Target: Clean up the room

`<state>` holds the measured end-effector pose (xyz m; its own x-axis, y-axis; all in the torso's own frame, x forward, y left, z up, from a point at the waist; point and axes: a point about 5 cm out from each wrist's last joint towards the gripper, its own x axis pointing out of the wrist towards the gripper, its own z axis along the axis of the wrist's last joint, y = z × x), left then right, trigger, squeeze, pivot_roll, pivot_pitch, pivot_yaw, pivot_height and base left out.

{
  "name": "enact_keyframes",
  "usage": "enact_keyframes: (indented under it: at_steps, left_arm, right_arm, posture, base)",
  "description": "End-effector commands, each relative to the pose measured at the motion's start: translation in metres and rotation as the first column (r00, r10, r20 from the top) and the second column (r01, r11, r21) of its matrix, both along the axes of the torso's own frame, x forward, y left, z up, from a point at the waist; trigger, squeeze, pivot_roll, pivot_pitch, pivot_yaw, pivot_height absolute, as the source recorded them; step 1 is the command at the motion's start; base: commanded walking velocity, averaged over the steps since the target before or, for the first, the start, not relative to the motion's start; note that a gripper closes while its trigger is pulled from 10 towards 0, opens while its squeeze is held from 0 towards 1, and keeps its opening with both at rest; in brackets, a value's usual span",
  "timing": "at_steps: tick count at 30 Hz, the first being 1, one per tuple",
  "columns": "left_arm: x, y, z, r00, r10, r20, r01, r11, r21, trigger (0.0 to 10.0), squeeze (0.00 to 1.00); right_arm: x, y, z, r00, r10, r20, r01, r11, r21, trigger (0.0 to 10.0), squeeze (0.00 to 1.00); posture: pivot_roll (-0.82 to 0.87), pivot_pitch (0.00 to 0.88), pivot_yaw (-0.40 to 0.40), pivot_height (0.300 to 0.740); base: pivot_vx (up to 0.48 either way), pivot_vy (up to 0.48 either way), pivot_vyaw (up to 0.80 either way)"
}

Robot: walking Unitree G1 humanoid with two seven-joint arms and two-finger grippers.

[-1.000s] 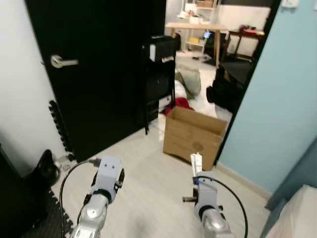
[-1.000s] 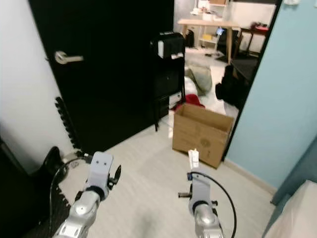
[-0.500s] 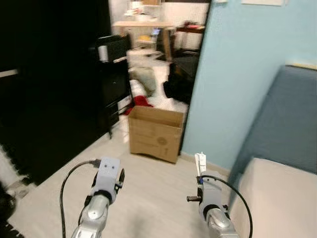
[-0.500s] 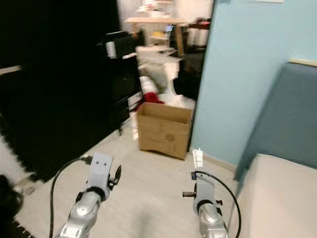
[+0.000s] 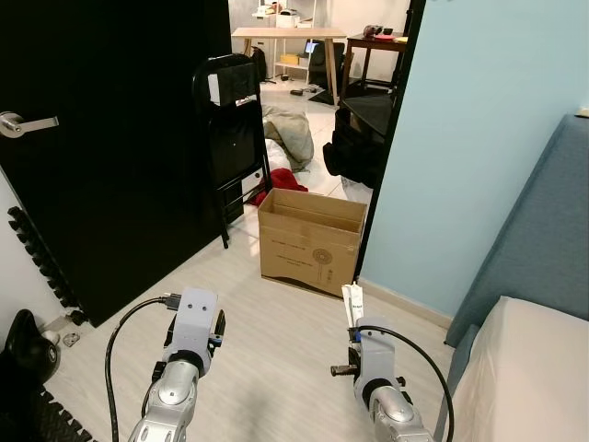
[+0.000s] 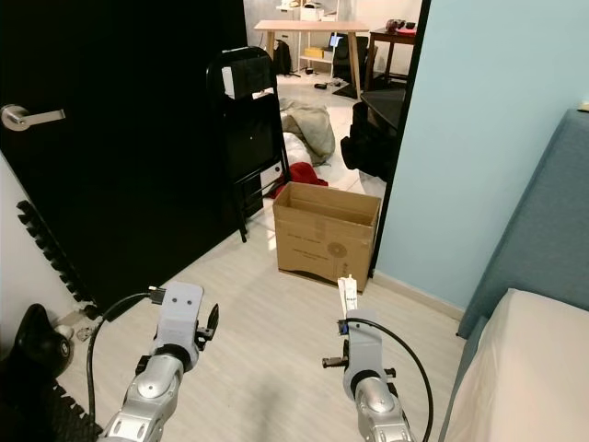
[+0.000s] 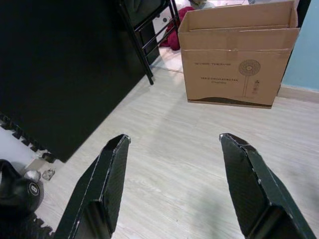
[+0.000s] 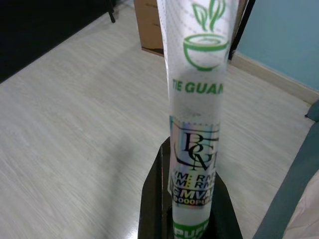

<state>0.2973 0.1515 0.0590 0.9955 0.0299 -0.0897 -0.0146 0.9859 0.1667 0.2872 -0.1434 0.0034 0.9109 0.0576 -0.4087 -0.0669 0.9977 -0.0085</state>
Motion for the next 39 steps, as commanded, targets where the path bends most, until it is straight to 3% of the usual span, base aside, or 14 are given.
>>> enact_keyframes:
  at_steps: [1,39]
  left_arm:
    - [-0.0021,0.0016,-0.0012,1.0,0.009,0.001,-0.009,1.0,-0.009,10.0,0.0]
    - [0.0,0.0039,0.0038,1.0,-0.011,0.015,0.011,1.0,-0.011,10.0,0.0]
  right_arm:
    - [0.0005,0.0024,-0.0007,1.0,0.004,-0.011,-0.004,1.0,0.009,10.0,0.0]
    - [0.0019,0.0035,0.0003,1.0,-0.004,-0.007,0.004,1.0,0.012,10.0,0.0]
  posture:
    - [0.02,0.032,-0.004,0.74]
    - [0.03,0.035,0.01,0.74]
  base:
    - [0.24,0.0,0.0]
    - [0.352,0.0,0.0]
